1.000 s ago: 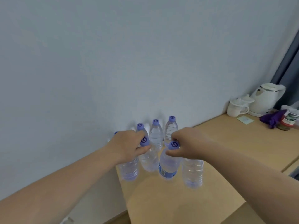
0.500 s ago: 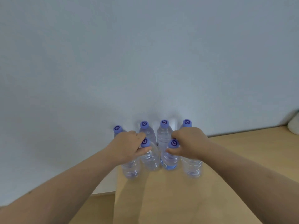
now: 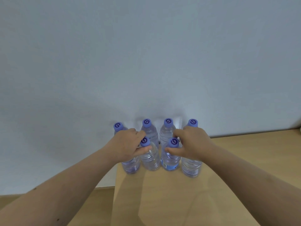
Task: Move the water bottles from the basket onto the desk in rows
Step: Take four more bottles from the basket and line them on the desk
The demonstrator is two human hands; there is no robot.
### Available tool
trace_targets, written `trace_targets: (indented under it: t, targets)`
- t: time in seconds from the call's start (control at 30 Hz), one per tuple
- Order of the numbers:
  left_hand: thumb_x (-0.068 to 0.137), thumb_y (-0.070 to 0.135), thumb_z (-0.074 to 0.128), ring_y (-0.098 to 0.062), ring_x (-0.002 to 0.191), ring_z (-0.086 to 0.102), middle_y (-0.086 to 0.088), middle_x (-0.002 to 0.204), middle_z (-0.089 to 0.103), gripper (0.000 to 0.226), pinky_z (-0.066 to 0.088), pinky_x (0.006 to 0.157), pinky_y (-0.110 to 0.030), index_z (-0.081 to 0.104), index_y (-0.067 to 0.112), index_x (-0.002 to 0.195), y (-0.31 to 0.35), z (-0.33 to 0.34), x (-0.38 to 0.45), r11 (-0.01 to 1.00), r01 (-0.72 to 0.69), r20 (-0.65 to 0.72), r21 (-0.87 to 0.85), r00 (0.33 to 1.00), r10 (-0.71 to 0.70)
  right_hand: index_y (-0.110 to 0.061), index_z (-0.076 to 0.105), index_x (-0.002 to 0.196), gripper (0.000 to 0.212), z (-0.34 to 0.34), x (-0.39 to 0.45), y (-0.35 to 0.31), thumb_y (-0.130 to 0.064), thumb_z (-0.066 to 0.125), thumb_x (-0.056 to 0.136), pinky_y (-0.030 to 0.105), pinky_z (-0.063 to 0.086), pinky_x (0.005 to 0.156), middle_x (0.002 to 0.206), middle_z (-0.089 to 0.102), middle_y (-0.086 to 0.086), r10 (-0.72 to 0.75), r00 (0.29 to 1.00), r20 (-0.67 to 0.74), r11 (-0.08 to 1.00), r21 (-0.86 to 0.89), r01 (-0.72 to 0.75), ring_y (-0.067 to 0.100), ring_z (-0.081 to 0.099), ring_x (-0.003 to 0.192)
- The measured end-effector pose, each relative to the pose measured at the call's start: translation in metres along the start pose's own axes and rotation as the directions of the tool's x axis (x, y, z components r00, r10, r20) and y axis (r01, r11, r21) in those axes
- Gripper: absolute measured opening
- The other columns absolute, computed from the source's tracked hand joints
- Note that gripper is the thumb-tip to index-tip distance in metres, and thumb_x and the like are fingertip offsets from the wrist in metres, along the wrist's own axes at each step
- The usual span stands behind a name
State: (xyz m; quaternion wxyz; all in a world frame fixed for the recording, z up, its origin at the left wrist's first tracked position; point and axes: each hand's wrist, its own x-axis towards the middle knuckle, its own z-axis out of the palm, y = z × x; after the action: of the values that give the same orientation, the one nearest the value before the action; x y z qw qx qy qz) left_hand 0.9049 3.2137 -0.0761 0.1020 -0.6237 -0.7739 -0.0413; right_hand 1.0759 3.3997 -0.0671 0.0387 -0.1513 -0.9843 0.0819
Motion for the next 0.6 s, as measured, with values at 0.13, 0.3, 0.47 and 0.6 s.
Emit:
trace_targets:
  t: [0.13,0.3,0.47,0.6]
  targets:
    - [0.081,0.069,0.030,-0.017,0.060,0.047,-0.001,0.065,0.051,0.056,0.045,0.053,-0.037,0.047,0.016,0.083,-0.001,-0.001,0.003,0.999,0.027,0.077,-0.023,0.997,-0.025,-0.032,0.046,0.076,0.051,-0.002,0.003,0.007,-0.080,0.056,0.058,0.019,0.026,0.052,0.069,0.047,-0.010,0.027,1.000,0.010,0.997,0.071,-0.028,0.009,0.047,0.063]
    - [0.082,0.068,0.035,-0.014,0.063,0.042,0.006,0.063,0.045,0.052,0.042,0.052,-0.034,0.047,0.018,0.085,0.001,-0.003,0.001,0.999,0.040,0.079,-0.026,0.996,-0.038,-0.036,0.044,0.080,0.056,0.003,0.001,0.008,-0.083,0.059,0.054,0.021,0.029,0.053,0.076,0.048,-0.010,0.052,0.997,0.049,0.996,0.073,-0.056,0.008,0.049,0.064]
    - [0.080,0.070,0.042,-0.010,0.071,0.044,0.008,0.072,0.055,0.052,0.039,0.057,-0.029,0.052,0.021,0.092,0.005,-0.008,-0.004,0.994,0.093,0.050,-0.062,0.995,-0.090,-0.032,0.052,0.096,0.060,-0.006,-0.005,0.005,-0.080,0.059,0.060,0.020,0.024,0.051,0.081,0.048,-0.011,0.032,0.996,0.078,0.999,-0.016,-0.031,0.009,0.045,0.070]
    - [0.078,0.068,0.051,-0.009,0.070,0.043,0.013,0.074,0.047,0.051,0.033,0.057,-0.025,0.055,0.021,0.095,0.004,-0.010,-0.014,0.989,0.113,0.024,-0.095,0.994,-0.111,-0.030,0.053,0.109,0.068,-0.007,-0.010,0.002,-0.080,0.054,0.063,0.026,0.035,0.063,0.096,0.057,-0.013,0.014,0.997,0.077,0.997,-0.083,-0.008,0.010,0.053,0.087]
